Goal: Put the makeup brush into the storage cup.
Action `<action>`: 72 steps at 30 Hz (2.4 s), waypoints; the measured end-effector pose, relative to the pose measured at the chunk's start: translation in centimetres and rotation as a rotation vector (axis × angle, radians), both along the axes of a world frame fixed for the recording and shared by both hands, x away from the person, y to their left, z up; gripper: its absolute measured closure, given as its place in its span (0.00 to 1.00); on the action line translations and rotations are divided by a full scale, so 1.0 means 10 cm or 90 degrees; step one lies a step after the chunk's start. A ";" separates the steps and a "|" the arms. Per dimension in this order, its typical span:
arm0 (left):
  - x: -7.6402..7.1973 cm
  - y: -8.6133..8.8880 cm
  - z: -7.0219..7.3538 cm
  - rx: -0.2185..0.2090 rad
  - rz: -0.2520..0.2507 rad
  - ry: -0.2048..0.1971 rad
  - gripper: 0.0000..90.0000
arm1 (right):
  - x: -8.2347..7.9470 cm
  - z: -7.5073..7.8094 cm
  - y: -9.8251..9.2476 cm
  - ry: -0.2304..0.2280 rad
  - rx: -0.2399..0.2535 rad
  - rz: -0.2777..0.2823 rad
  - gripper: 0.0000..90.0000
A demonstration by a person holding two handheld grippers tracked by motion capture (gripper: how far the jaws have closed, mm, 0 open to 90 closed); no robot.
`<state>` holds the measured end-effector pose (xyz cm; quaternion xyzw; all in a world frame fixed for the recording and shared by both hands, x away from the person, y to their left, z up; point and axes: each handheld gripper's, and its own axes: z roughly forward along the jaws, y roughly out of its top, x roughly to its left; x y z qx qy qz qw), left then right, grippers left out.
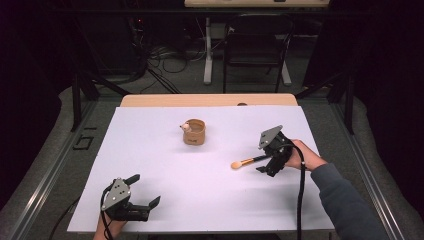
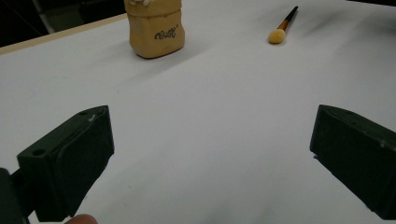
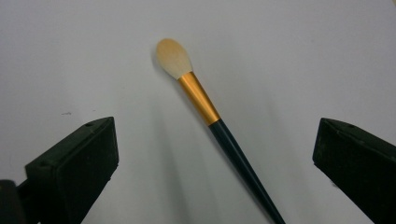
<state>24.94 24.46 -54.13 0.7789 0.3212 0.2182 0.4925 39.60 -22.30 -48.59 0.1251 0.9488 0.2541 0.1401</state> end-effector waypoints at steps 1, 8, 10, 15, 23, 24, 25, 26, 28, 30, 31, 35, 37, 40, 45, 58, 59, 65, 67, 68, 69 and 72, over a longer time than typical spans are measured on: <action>0.00 0.00 0.00 0.000 0.000 0.000 0.00 | 0.00 0.00 0.00 0.000 0.000 0.000 0.00; 0.00 0.00 0.00 -0.001 0.000 0.000 0.00 | 0.11 -0.01 0.07 0.019 -0.046 0.012 0.00; 0.00 0.00 0.00 -0.001 0.000 0.001 0.00 | 0.14 -0.02 0.09 0.021 -0.058 0.020 0.01; 0.00 0.00 0.00 -0.001 -0.001 0.001 0.00 | 0.20 -0.04 0.14 0.030 -0.091 0.027 0.06; 0.00 0.00 0.00 -0.002 -0.001 0.001 0.00 | 0.24 -0.11 0.25 0.016 -0.156 0.069 0.28; 0.00 0.00 0.00 -0.001 -0.001 0.001 0.00 | 0.25 -0.12 0.26 0.014 -0.162 0.075 0.32; 0.00 0.00 0.00 -0.001 -0.001 0.001 0.00 | 0.25 -0.12 0.26 0.014 -0.162 0.075 0.32; 0.00 0.00 0.00 -0.001 -0.001 0.000 0.00 | 0.25 -0.14 0.29 0.008 -0.180 0.082 0.37; 0.00 0.00 0.00 -0.003 -0.003 -0.001 0.00 | 0.26 -0.16 0.32 0.009 -0.195 0.090 0.42; 0.00 0.00 0.00 -0.002 -0.003 0.000 0.00 | 0.27 -0.18 0.34 0.015 -0.213 0.098 0.46; 0.00 0.00 0.00 -0.002 -0.003 0.000 0.00 | 0.27 -0.19 0.35 0.013 -0.215 0.101 0.48; 0.00 0.00 0.00 -0.002 -0.001 0.001 0.00 | 0.29 -0.23 0.38 0.020 -0.236 0.114 0.57; 0.00 0.00 -0.01 -0.001 -0.001 0.001 0.00 | 0.30 -0.25 0.39 0.017 -0.249 0.124 0.63; 0.00 0.00 -0.01 -0.001 -0.002 0.002 0.00 | 0.31 -0.26 0.40 0.008 -0.261 0.134 0.69; 0.00 0.00 -0.01 -0.001 -0.002 0.002 0.00 | 0.32 -0.31 0.43 0.012 -0.290 0.145 0.73; 0.01 0.00 -0.01 0.000 0.000 0.005 0.00 | 0.37 -0.41 0.51 0.028 -0.339 0.171 0.86; 0.01 0.00 -0.01 0.001 0.001 0.005 0.00 | 0.37 -0.41 0.51 0.028 -0.339 0.171 0.86; 0.01 0.00 -0.01 0.003 0.000 0.006 0.00 | 0.36 -0.41 0.50 0.028 -0.326 0.164 0.87; 0.01 0.00 -0.01 0.003 0.000 0.006 0.00 | 0.36 -0.40 0.49 0.031 -0.321 0.162 0.87; 0.01 0.00 -0.02 0.003 0.000 0.007 0.00 | 0.35 -0.39 0.48 0.023 -0.310 0.155 0.87; 0.01 -0.01 -0.02 0.002 -0.001 0.007 0.00 | 0.35 -0.39 0.48 0.023 -0.310 0.155 0.87; 0.01 -0.01 -0.02 0.004 -0.001 0.008 0.00 | 0.32 -0.30 0.48 0.022 -0.289 0.143 0.87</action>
